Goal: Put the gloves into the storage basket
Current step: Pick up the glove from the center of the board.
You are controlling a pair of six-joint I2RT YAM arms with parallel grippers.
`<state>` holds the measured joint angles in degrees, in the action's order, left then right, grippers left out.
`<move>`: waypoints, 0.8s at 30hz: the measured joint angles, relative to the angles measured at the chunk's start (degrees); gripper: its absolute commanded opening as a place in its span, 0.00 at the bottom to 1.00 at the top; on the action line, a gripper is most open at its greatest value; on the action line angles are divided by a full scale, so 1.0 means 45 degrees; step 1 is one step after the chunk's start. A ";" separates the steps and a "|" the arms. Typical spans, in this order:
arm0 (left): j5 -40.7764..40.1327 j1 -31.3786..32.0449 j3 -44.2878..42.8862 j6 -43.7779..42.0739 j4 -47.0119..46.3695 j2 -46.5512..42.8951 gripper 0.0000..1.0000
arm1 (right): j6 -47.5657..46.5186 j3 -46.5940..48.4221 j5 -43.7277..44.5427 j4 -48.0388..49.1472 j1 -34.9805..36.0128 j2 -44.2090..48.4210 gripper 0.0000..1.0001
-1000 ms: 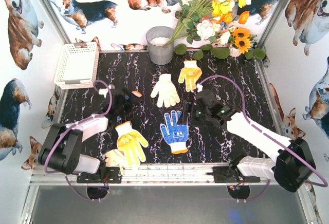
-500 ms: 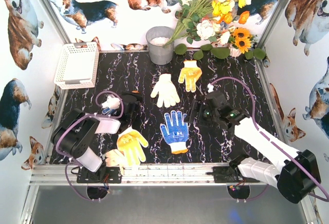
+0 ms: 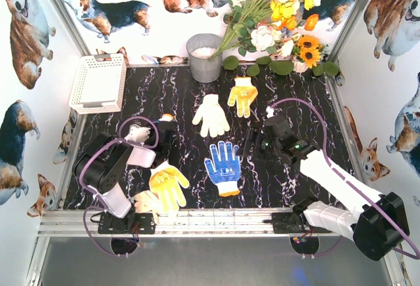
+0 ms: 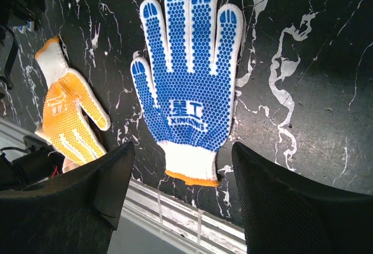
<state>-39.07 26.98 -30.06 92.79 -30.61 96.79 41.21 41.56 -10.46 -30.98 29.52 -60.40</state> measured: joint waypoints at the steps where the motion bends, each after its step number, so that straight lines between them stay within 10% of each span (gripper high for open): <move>1: 0.0024 -0.0131 -0.0005 -0.0097 -0.0019 0.0078 0.26 | -0.0039 0.0000 0.0000 -0.0019 -0.0005 -0.0015 0.70; 8: 0.0631 -0.1321 0.0291 -0.1579 -0.0204 0.0170 0.00 | -0.0160 0.0000 0.0019 -0.0165 -0.0005 -0.0010 0.71; 24: 0.6625 -0.5348 0.0529 -0.8398 0.3050 -0.5561 0.00 | -0.0330 0.0073 0.0146 -0.0403 -0.0097 0.0102 0.72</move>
<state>-9.26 2.92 -27.68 55.00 -16.88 71.77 39.72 41.89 -9.80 -32.80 29.08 -59.94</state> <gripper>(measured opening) 0.005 0.711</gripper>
